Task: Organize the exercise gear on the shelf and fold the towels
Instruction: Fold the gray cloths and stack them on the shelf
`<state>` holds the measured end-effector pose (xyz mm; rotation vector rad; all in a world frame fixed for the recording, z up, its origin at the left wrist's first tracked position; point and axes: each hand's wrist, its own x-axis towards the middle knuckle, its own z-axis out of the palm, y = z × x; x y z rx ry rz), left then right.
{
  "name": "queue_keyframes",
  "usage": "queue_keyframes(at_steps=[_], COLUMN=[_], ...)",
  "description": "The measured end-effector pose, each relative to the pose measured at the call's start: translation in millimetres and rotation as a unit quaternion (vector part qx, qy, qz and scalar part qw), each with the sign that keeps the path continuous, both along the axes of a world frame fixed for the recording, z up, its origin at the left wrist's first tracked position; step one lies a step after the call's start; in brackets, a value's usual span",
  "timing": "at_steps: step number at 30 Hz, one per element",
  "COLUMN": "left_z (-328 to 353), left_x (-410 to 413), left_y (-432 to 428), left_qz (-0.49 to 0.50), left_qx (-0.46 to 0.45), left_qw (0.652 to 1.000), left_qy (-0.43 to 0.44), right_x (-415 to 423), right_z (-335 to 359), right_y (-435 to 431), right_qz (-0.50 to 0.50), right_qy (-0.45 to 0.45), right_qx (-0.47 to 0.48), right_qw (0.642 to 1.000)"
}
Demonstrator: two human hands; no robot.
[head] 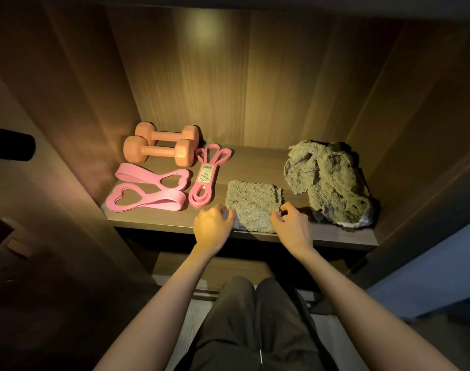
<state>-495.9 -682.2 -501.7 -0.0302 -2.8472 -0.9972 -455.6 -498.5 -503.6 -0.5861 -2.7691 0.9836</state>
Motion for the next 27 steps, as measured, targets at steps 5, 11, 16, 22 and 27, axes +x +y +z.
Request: queue_keyframes(at_steps=[5,11,16,22,27], left_z=[-0.9,-1.4,-8.2,-9.3,-7.6], left_x=[-5.1,-3.2,-6.7,-3.4,0.4], left_y=[-1.3,-4.5,-21.7,-29.7,-40.5], left_qz=[0.01,-0.177,-0.301,-0.337,-0.313], left_qx=[-0.048,-0.134,-0.103,-0.162,-0.02], left_qw=[0.999,0.956,0.943,0.921,0.947], left_qy=[0.022,0.19,0.1,0.106,0.069], right_x=[-3.0,-3.0,12.8,14.8,25.4], right_z=[4.3,16.1,10.5,12.2,9.9], right_y=[-8.6,4.9,26.4,23.0,28.7], right_qz=[0.035,0.269,0.346,0.363,0.317], right_qy=[0.024,0.033,-0.049,-0.046,-0.05], right_qx=[0.108,0.286,0.212,0.227,0.088], right_qw=[0.993,0.919,0.913,0.903,0.943])
